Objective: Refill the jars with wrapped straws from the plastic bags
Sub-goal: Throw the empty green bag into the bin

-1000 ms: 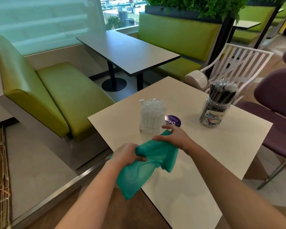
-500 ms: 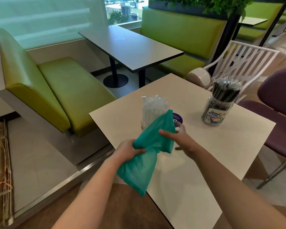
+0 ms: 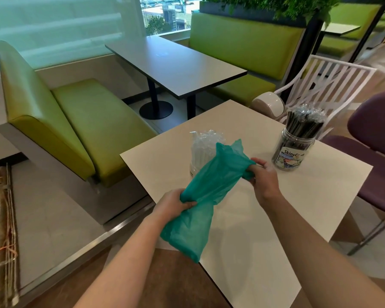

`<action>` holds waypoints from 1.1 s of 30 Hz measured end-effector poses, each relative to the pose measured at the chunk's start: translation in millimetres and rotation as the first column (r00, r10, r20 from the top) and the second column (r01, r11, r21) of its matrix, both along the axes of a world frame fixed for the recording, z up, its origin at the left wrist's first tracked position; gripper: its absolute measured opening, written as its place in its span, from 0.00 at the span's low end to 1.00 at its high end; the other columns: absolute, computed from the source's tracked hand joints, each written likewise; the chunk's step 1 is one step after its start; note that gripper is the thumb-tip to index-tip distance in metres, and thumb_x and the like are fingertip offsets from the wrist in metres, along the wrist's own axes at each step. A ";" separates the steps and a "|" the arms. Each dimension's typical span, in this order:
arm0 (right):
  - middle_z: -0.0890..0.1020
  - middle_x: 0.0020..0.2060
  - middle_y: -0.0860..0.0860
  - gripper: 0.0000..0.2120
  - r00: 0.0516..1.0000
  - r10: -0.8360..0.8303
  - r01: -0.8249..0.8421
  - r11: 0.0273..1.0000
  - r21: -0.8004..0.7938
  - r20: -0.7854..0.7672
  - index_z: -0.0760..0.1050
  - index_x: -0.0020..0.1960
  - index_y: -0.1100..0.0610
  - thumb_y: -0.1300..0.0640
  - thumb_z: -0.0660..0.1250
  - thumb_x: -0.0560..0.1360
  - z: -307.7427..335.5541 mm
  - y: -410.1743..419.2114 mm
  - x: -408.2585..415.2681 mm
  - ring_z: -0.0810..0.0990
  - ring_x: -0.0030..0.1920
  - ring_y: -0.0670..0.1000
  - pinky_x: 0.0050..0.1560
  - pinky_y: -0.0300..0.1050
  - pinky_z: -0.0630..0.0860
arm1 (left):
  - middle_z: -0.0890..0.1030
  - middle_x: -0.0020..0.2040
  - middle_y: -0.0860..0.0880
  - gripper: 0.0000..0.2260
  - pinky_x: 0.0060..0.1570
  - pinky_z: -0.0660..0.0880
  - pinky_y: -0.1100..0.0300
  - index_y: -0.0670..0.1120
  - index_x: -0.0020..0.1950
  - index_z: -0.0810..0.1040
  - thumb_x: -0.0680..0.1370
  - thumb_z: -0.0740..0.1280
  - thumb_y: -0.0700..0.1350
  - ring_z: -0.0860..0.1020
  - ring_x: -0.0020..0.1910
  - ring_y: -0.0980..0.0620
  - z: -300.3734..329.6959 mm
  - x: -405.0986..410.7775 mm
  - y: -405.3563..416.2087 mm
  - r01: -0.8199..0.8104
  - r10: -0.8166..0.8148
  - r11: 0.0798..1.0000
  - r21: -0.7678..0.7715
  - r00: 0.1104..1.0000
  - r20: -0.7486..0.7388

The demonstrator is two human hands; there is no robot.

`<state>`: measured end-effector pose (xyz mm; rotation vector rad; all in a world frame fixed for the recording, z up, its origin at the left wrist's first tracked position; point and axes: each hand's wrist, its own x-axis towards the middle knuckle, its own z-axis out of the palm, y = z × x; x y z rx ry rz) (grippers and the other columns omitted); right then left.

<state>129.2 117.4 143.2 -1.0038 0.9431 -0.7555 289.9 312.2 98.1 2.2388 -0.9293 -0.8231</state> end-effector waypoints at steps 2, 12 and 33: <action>0.78 0.55 0.57 0.18 1.000 0.027 -0.026 0.997 -0.078 0.015 0.72 0.57 0.52 0.60 0.68 0.68 3.1 3.2 0.5 0.78 0.50 0.53 0.44 0.44 0.76 | 0.83 0.51 0.54 0.14 0.55 0.77 0.53 0.54 0.58 0.80 0.74 0.73 0.53 0.80 0.50 0.53 -1.2 0.1 -0.6 0.009 -0.009 1.000 0.005 1.000 0.004; 0.79 0.56 0.58 0.17 0.906 0.306 -0.348 0.932 -0.100 -0.291 0.78 0.54 0.53 0.68 0.73 0.70 22.2 -12.0 0.2 0.80 0.45 0.52 0.35 0.42 0.75 | 0.83 0.50 0.54 0.13 0.54 0.77 0.52 0.55 0.57 0.80 0.74 0.73 0.54 0.80 0.49 0.53 -5.6 0.0 2.3 0.001 -0.002 0.999 0.037 1.000 0.010; 0.83 0.54 0.50 0.13 0.957 0.251 -0.262 0.963 -0.067 -0.143 0.75 0.61 0.51 0.61 0.62 0.80 -28.0 41.7 -29.5 0.83 0.51 0.51 0.46 0.45 0.81 | 0.83 0.58 0.52 0.33 0.58 0.78 0.48 0.54 0.69 0.70 0.69 0.71 0.67 0.83 0.53 0.52 15.0 -39.9 -27.0 -0.150 -0.021 0.957 -0.249 0.818 -0.575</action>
